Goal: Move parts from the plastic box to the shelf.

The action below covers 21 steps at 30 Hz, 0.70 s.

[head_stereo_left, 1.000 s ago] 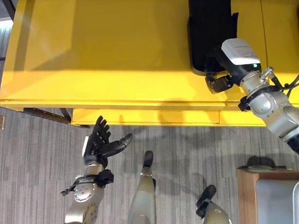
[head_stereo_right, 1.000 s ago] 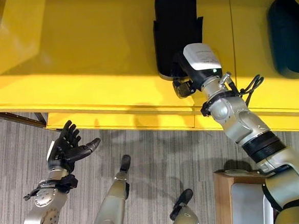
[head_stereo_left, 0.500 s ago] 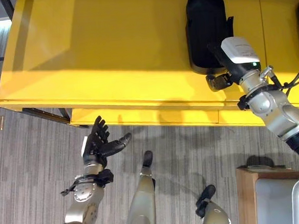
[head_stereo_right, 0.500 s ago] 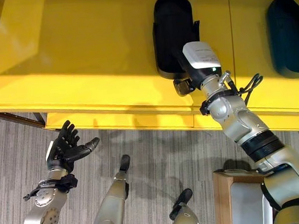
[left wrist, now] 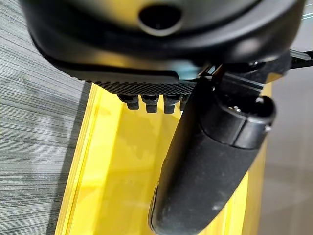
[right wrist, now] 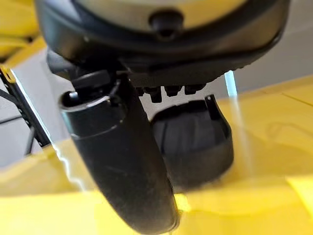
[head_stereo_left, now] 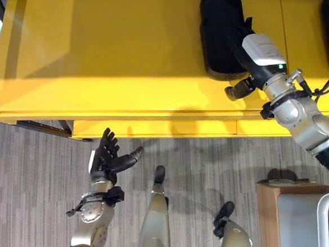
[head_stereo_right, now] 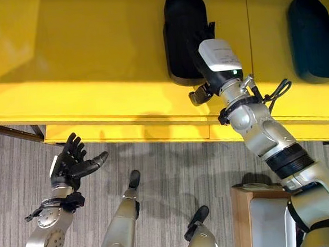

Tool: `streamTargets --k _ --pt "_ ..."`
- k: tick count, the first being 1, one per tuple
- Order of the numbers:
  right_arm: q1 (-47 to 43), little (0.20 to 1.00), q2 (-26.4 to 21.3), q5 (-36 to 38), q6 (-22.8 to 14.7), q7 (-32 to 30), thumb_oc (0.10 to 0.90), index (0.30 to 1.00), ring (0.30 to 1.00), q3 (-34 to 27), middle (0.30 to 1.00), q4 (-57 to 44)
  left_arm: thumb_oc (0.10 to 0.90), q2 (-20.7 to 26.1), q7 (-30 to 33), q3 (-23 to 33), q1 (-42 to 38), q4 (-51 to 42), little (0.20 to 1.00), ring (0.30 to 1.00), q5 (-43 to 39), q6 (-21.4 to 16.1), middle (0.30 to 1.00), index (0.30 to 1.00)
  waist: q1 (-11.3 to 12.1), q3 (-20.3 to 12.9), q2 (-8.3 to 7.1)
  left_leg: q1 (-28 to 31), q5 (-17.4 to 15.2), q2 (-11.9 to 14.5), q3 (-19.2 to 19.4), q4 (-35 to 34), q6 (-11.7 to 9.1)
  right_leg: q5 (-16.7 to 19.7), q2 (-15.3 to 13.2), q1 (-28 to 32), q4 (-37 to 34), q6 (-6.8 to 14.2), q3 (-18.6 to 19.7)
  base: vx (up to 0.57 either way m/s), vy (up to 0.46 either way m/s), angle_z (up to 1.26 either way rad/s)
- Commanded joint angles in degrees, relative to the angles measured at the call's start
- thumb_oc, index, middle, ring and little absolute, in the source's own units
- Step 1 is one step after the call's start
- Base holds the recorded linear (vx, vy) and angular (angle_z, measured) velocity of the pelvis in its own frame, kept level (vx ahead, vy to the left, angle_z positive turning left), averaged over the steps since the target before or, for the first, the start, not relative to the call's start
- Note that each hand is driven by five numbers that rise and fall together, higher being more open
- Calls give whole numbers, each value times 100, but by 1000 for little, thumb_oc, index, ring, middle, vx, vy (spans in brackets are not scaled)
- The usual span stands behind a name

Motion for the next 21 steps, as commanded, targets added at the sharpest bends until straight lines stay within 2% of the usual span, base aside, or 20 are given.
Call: streamTargets --k 1,10,11,17,20,21 --pt "-385 1000 -352 -162 -298 -501 900 1000 1000 -543 1000 -617 900 153 -9 338 -4 -536 1000 1000 133 -556 1000 1000 -6 -300 24 282 -241 181 419 -17 314 -325 220 124 675 -422 243 -8 -3 -5" --pt "413 1000 -438 -278 -498 -461 900 1000 1000 -1275 1000 -1569 900 95 -82 390 110 -518 1000 1000 195 -455 1000 1000 -129 -463 25 420 -234 256 469 -39 287 -365 269 212 607 -425 303 -1 5 -8" --pt "672 1000 -337 -273 -606 -500 900 1000 1000 -1499 1000 -1835 900 56 -101 416 156 -484 1000 1000 219 -429 1000 1000 -191 -549 35 505 -215 294 498 -82 264 -372 315 264 542 -418 335 6 6 -6" --pt "1381 1000 -13 -170 -767 -486 900 1000 1000 -1907 1000 -2193 900 -20 -169 376 205 -386 1000 1000 233 -383 1000 1000 -290 -720 47 718 -145 380 571 -229 204 -352 418 414 344 -399 390 6 -4 -11" --pt "1904 1000 339 193 -876 -360 900 1000 1000 -2037 1000 -2284 900 -72 -203 369 241 -336 1000 1000 252 -346 1000 1000 -397 -823 56 889 -76 463 638 -373 176 -299 519 503 177 -390 466 2 -8 -8" --pt "2132 1000 582 534 -939 -285 900 1000 1000 -2049 1000 -2296 900 -108 -222 377 262 -307 1000 1000 258 -327 1000 1000 -449 -862 46 972 -31 515 692 -461 160 -266 567 535 88 -382 500 5 -12 -18"
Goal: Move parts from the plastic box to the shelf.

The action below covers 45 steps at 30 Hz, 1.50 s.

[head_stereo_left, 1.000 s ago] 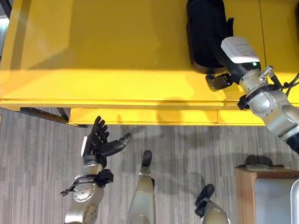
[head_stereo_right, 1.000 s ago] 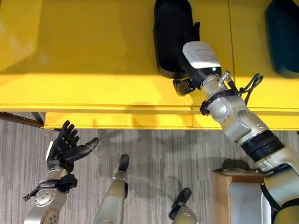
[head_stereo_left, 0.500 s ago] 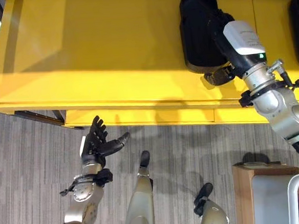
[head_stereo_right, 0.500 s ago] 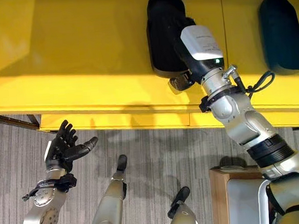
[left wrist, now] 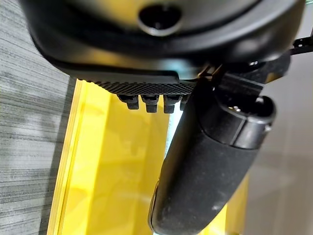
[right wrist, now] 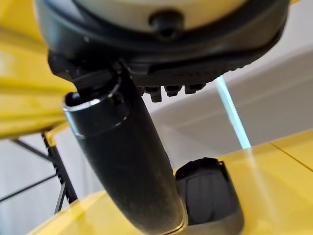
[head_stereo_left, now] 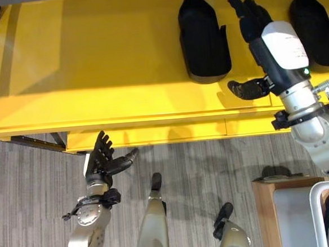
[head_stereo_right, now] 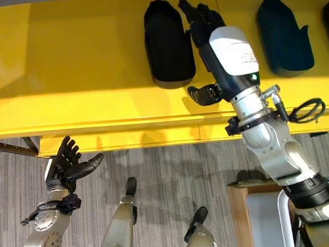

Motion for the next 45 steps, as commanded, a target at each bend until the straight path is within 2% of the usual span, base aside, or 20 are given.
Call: streamTargets --k 1,7,11,13,16,18,22,25,26,27,28,29,30,31,32,34,35,36,39,45 --pt "161 1000 315 848 -435 -134 900 1000 1000 -280 1000 -355 900 -114 -224 170 79 -299 1000 1000 205 -369 1000 1000 -195 -882 23 394 99 370 424 -499 112 -379 481 128 239 -335 208 7 -6 -32" --pt "1603 1000 1369 1624 -641 -6 900 1000 1000 -543 1000 -445 900 -356 -324 321 396 -152 1000 1000 217 -324 1000 1000 -555 -1225 79 955 512 685 872 -1275 -53 -158 861 275 -363 -273 533 8 -10 -40" --pt "2252 1000 1611 1845 -703 -19 900 1000 1000 -846 1000 -388 900 -446 -371 309 451 -28 1000 1000 310 -322 1000 1000 -709 -1363 141 1141 668 847 1048 -1494 -181 -127 1010 354 -502 -288 630 4 -32 -36" --pt "2833 1000 1758 1938 -740 -51 900 1000 1000 -1205 1000 -337 900 -568 -438 310 439 69 1000 1000 413 -338 1000 1000 -952 -1502 257 1297 769 1043 1206 -1547 -280 -233 1164 398 -460 -359 737 2 -70 -40" --pt "2897 1000 1728 1943 -761 -27 900 1000 1000 -1233 1000 -307 900 -664 -447 314 465 98 1000 1000 475 -361 1000 1000 -1039 -1499 326 1467 766 1149 1281 -1532 -272 -342 1261 323 -308 -425 951 -44 -64 -38" --pt "2747 1000 1714 2248 -875 67 900 1000 1000 -1062 1000 -302 900 -748 -400 315 433 145 1000 1000 493 -416 1000 1000 -1096 -1373 369 1514 801 1276 1265 -1422 -253 -496 1387 -21 217 -552 1265 -111 -77 -83" --pt "2665 1000 1698 2265 -869 67 900 1000 1000 -894 1000 -304 900 -827 -363 262 420 223 1000 1000 464 -411 1000 1000 -1146 -1306 388 1547 888 1452 1351 -1293 -283 -674 1553 -215 579 -697 1439 -57 -127 -29" --pt "2659 1000 1699 2447 -941 137 900 1000 1000 -790 1000 -319 900 -884 -374 266 471 250 1000 1000 496 -400 1000 1000 -1094 -1253 342 1481 965 1501 984 -810 -208 -681 1777 -199 546 -863 1705 -31 -163 -27" --pt "2626 1000 1691 2446 -932 125 900 1000 1000 -755 1000 -297 900 -892 -389 250 461 232 1000 1000 499 -390 1000 1000 -1019 -1227 322 1391 952 1331 596 -711 -125 -656 1816 -168 490 -898 1780 -5 -129 -52" --pt "2518 1000 1691 2473 -938 120 900 1000 1000 -676 1000 -250 900 -904 -391 237 478 189 1000 1000 512 -383 1000 1000 -897 -1199 300 1271 839 952 -58 -644 1 -636 1888 -102 393 -926 1947 35 -136 -78" --pt "2365 1000 1704 2572 -963 161 900 1000 1000 -552 1000 -187 900 -921 -395 278 527 138 1000 1000 511 -388 1000 1000 -780 -1204 241 1172 472 418 -736 -484 107 -593 1965 -37 261 -962 2185 67 -149 -81" --pt "2286 1000 1717 2637 -971 204 900 1000 1000 -509 1000 -158 900 -964 -427 305 555 94 1000 1000 495 -398 1000 1000 -718 -1234 207 1072 311 112 -988 -388 112 -528 2019 6 143 -968 2319 137 -187 -139" --pt "2240 1000 1737 2762 -978 312 900 1000 1000 -454 1000 -123 900 -1009 -480 325 659 41 1000 1000 500 -411 1000 1000 -664 -1285 162 1057 -22 -442 -1264 -334 228 -432 2119 105 -14 -983 2562 132 -135 -123" --pt "2240 1000 1740 2764 -958 346 900 1000 1000 -441 1000 -95 900 -995 -495 307 678 28 1000 1000 512 -428 1000 1000 -635 -1305 179 1046 -58 -721 -1361 -347 269 -374 2170 119 -103 -982 2647 111 -81 -121" --pt "2244 1000 1740 2764 -957 347 900 1000 1000 -441 1000 -96 900 -994 -495 305 680 28 1000 1000 512 -429 1000 1000 -631 -1301 174 1053 -72 -730 -1354 -333 278 -380 2162 135 -111 -978 2653 50 -7 -76" --pt "2316 1000 1753 2708 -910 406 900 1000 1000 -444 1000 -51 900 -976 -578 286 757 -3 1000 1000 509 -431 1000 1000 -635 -1350 232 1003 -60 -1221 -1481 -385 395 -312 2340 160 -206 -981 2873 50 -2 -98" --pt "2320 1000 1754 2707 -908 407 900 1000 1000 -446 1000 -55 900 -975 -579 285 759 -3 1000 1000 509 -431 1000 1000 -623 -1348 231 1008 -65 -1221 -1469 -381 399 -312 2339 165 -208 -979 2885 22 35 -98" --pt "2287 1000 1788 2654 -892 405 900 1000 1000 -401 1000 -32 900 -946 -586 233 752 -27 1000 1000 515 -420 1000 1000 -621 -1350 287 974 12 -1491 -1709 -452 455 -240 2483 123 -226 -961 3116 -4 42 -84" --pt "2321 1000 1850 2665 -890 477 900 1000 1000 -383 1000 -78 900 -971 -644 89 701 -21 1000 1000 468 -451 1000 1000 -725 -1447 294 1147 -48 -1404 -1538 -627 516 -40 2551 164 -488 -849 3449 16 100 -83" --pt "2524 1000 1885 2780 -854 593 900 1000 1000 -428 1000 -189 900 -868 -644 -71 568 -13 1000 1000 491 -437 1000 1000 -890 -1592 230 1301 -186 -1293 -1178 -727 647 73 2487 275 -724 -807 3620 71 73 -33"
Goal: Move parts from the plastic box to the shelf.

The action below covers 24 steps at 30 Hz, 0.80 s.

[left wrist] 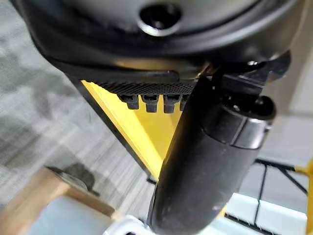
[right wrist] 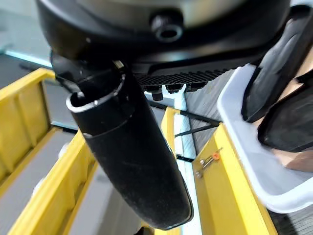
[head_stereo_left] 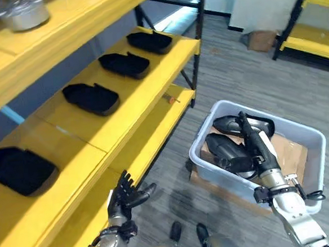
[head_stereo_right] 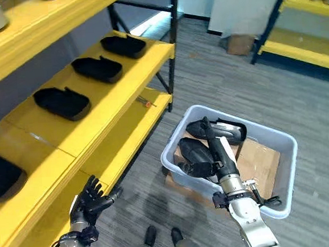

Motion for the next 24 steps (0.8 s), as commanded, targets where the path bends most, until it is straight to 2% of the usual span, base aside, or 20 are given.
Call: streamTargets --k 1,6,8,11,12,13,14,15,16,17,19,21,22,24 --pt "-627 1000 -164 135 -507 -7 900 1000 1000 -101 1000 -544 900 207 -123 181 -207 -523 1000 1000 175 -540 1000 1000 120 -306 -123 76 -21 -139 175 -29 69 546 69 680 -1068 184 178 43 68 -33" --pt "-601 1000 -146 226 -503 10 900 1000 1000 -79 1000 -568 900 225 -137 76 -229 -465 1000 1000 155 -509 1000 1000 36 -336 -122 146 -138 -87 475 -46 155 608 91 651 -1079 238 479 28 68 -46" --pt "-617 1000 -116 184 -492 -5 900 1000 1000 -60 1000 -594 900 295 -158 25 -240 -471 1000 1000 156 -505 1000 1000 -71 -340 -94 173 -210 -39 743 -72 205 678 140 554 -1044 307 806 23 112 -45" --pt "-636 1000 -99 147 -490 -33 900 1000 1000 -66 1000 -587 900 328 -145 34 -250 -481 1000 1000 148 -506 1000 1000 -114 -321 -88 161 -258 -24 898 -65 235 701 166 467 -1007 361 950 0 67 -53" --pt "-687 1000 -76 104 -493 -50 900 1000 1000 -39 1000 -582 900 343 -106 50 -285 -480 1000 1000 124 -520 1000 1000 -96 -260 -72 133 -325 22 1054 -11 275 615 211 290 -733 409 1015 -32 86 -76" --pt "-762 1000 -61 42 -483 -66 900 1000 1000 -1 1000 -564 900 363 -79 82 -310 -489 1000 1000 116 -524 1000 1000 -53 -214 -48 118 -361 56 1114 0 313 521 204 144 -422 446 895 -59 82 -80" --pt "-960 1000 -2 -85 -458 -89 900 1000 1000 118 1000 -502 900 389 20 184 -303 -501 1000 1000 109 -546 1000 1000 113 -35 5 171 -484 152 1297 24 337 498 -189 -171 47 598 12 -37 26 -77" --pt "-1092 1000 49 -139 -446 -98 900 1000 1000 226 1000 -424 900 394 74 260 -273 -508 1000 1000 127 -545 1000 1000 242 14 49 224 -549 234 1437 45 313 553 -639 -291 113 616 -747 -31 9 -57" --pt "-1101 1000 50 -140 -448 -100 900 1000 1000 230 1000 -419 900 394 74 265 -275 -509 1000 1000 127 -544 1000 1000 229 11 47 210 -534 233 1428 44 312 569 -643 -296 101 616 -757 26 -40 -136" --pt "-1203 1000 80 -149 -415 -80 900 1000 1000 308 1000 -344 900 357 94 347 -205 -512 1000 1000 122 -553 1000 1000 303 18 48 301 -585 300 1583 7 286 717 -963 -398 31 571 -1267 53 -40 -146" --pt "-1361 1000 41 -141 -384 -52 900 1000 1000 398 1000 -235 900 314 90 429 -111 -528 1000 1000 100 -544 1000 1000 266 94 33 493 -600 342 1673 -72 263 1002 -1159 -504 -81 620 -1621 66 -59 -80" --pt "-1450 1000 -40 -153 -380 -39 900 1000 1000 383 1000 -214 900 283 75 482 -84 -486 1000 1000 92 -547 1000 1000 178 169 44 578 -590 368 1644 -159 230 1237 -1163 -858 -300 716 -1521 41 -79 -25" --pt "-1450 1000 -40 -153 -380 -39 900 1000 1000 384 1000 -214 900 282 75 482 -84 -486 1000 1000 92 -547 1000 1000 177 170 46 581 -590 370 1643 -160 230 1238 -1163 -854 -302 716 -1522 86 -108 -21" --pt "-1246 1000 -92 -232 -342 24 900 1000 1000 294 1000 -326 900 221 25 432 -73 -465 1000 1000 179 -517 1000 1000 157 115 -83 704 -577 316 1579 -290 162 1159 -1154 -539 -688 659 -1632 135 -163 24"
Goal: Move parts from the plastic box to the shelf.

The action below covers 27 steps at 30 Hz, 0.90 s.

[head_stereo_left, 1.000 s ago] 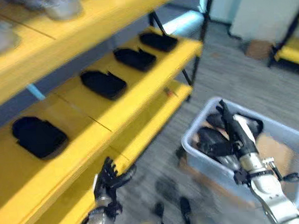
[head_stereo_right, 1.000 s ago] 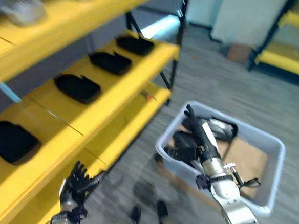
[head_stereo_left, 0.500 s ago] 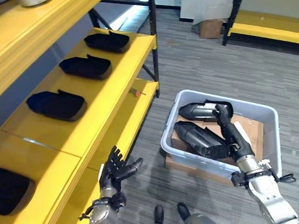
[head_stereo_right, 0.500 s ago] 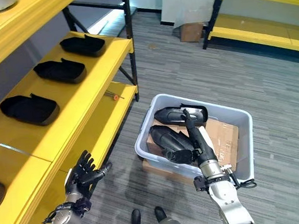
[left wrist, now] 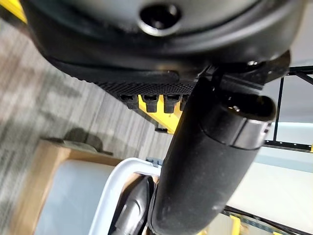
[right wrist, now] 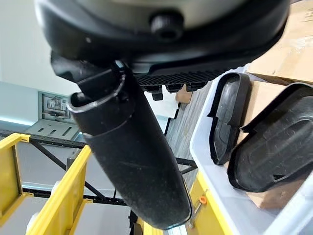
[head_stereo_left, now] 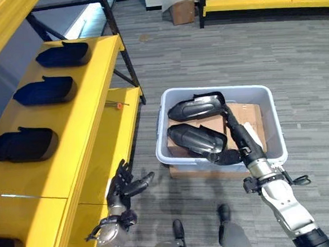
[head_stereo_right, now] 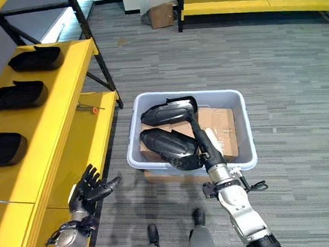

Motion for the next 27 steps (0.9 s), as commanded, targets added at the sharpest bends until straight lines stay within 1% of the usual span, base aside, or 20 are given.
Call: streamTargets --k 1,3,5,6,9,11,12,13,15,17,18,19,20,21,22,23,24,25,26,27 --pt "-178 1000 -88 -242 -440 -58 900 1000 1000 -358 1000 -648 900 141 -63 45 76 -640 1000 1000 184 -497 1000 1000 -60 -537 -311 234 -300 -166 -618 -11 -232 662 380 523 -531 -136 -156 186 -206 86" --pt "-65 1000 -154 -143 -480 -92 900 1000 1000 -517 1000 -675 900 65 -84 7 17 -616 1000 1000 120 -490 1000 1000 -80 -630 -325 236 -309 -56 -641 28 -347 593 425 677 -597 -193 -296 144 -164 64" --pt "-17 1000 -174 -123 -484 -94 900 1000 1000 -559 1000 -686 900 51 -95 -33 -6 -607 1000 1000 108 -469 1000 1000 -91 -658 -321 254 -308 2 -656 29 -391 536 434 745 -595 -216 -394 100 -145 12" --pt "61 1000 -173 -104 -484 -115 900 1000 1000 -617 1000 -685 900 49 -111 -93 -33 -578 1000 1000 124 -433 1000 1000 -135 -695 -301 310 -284 120 -692 -5 -466 448 478 858 -593 -259 -494 142 -201 14" --pt "163 1000 -182 -73 -480 -86 900 1000 1000 -670 1000 -745 900 31 -143 -104 34 -586 1000 1000 142 -403 1000 1000 -151 -727 -278 347 -267 179 -700 -37 -515 412 512 952 -681 -286 -538 77 -113 13" --pt "256 1000 -239 -35 -507 -45 900 1000 1000 -731 1000 -790 900 46 -158 -49 72 -578 1000 1000 168 -386 1000 1000 -171 -713 -267 301 -265 281 -709 54 -612 301 565 1005 -676 -356 -551 65 -151 -3" --pt "246 1000 -261 -13 -509 -37 900 1000 1000 -726 1000 -780 900 49 -157 -25 72 -573 1000 1000 177 -391 1000 1000 -171 -697 -280 241 -290 317 -721 205 -647 261 568 1027 -669 -383 -560 16 -129 7" --pt "202 1000 -300 17 -532 -41 900 1000 1000 -723 1000 -783 900 61 -164 1 57 -585 1000 1000 174 -404 1000 1000 -174 -656 -297 114 -273 361 -704 557 -702 232 576 1045 -666 -422 -557 -2 -148 17" --pt "163 1000 -385 39 -580 -65 900 1000 1000 -731 1000 -811 900 33 -180 21 55 -591 1000 1000 139 -416 1000 1000 -155 -519 -315 -325 -143 371 -665 1585 -816 165 569 1108 -648 -540 -600 -33 -117 28" --pt "115 1000 -486 -41 -589 -91 900 1000 1000 -742 1000 -801 900 -10 -186 33 80 -597 1000 1000 90 -437 1000 1000 -70 -330 -335 -682 67 218 -894 2323 -871 120 558 1173 -615 -632 -596 -19 -37 32" --pt "88 1000 -532 -111 -576 -127 900 1000 1000 -751 1000 -788 900 -24 -177 33 77 -605 1000 1000 62 -438 1000 1000 -17 -272 -351 -827 134 163 -1044 2414 -877 101 520 1179 -609 -629 -574 31 24 6" --pt "87 1000 -545 -139 -563 -153 900 1000 1000 -796 1000 -783 900 -21 -203 34 72 -619 1000 1000 37 -426 1000 1000 -31 -274 -373 -949 111 255 -1042 2212 -856 100 462 1174 -624 -599 -570 96 67 -12" --pt "125 1000 -561 -158 -552 -170 900 1000 1000 -883 1000 -779 900 -9 -228 43 100 -639 1000 1000 48 -409 1000 1000 -50 -306 -410 -979 38 421 -1008 1857 -833 98 392 1189 -675 -537 -546 85 55 -9" --pt "134 1000 -561 -158 -550 -169 900 1000 1000 -885 1000 -784 900 -8 -229 40 105 -642 1000 1000 48 -407 1000 1000 -39 -306 -415 -949 42 420 -995 1824 -832 95 390 1201 -681 -536 -537 145 95 8" --pt "167 1000 -577 -173 -558 -224 900 1000 1000 -963 1000 -792 900 24 -228 50 120 -670 1000 1000 52 -398 1000 1000 -34 -337 -440 -938 87 681 -958 1273 -844 80 322 1218 -718 -455 -512 134 108 8" --pt "178 1000 -582 -178 -546 -263 900 1000 1000 -999 1000 -781 900 43 -226 34 122 -667 1000 1000 47 -401 1000 1000 -14 -340 -424 -957 246 832 -972 910 -867 74 295 1220 -720 -417 -474 191 188 5" --pt "156 1000 -601 -253 -554 -352 900 1000 1000 -1032 1000 -741 900 73 -197 14 102 -652 1000 1000 61 -407 1000 1000 12 -342 -383 -1052 532 993 -1024 593 -938 43 265 1228 -718 -369 -440 280 342 3" --pt "183 1000 -622 -519 -478 -362 900 1000 1000 -1089 1000 -792 900 96 -222 -22 97 -609 1000 1000 18 -418 1000 1000 14 -379 -302 -1005 398 929 -966 564 -987 25 167 1338 -775 -275 -301 236 292 9" --pt "185 1000 -621 -521 -475 -362 900 1000 1000 -1089 1000 -795 900 96 -224 -22 96 -607 1000 1000 17 -419 1000 1000 24 -379 -304 -997 396 931 -955 560 -987 29 168 1339 -782 -274 -291 212 289 -7" --pt "183 1000 -628 -598 -467 -384 900 1000 1000 -1146 1000 -802 900 123 -240 -37 79 -652 1000 1000 17 -429 1000 1000 -10 -375 -294 -983 385 901 -820 557 -1002 81 131 1339 -809 -262 -299 43 77 -40"
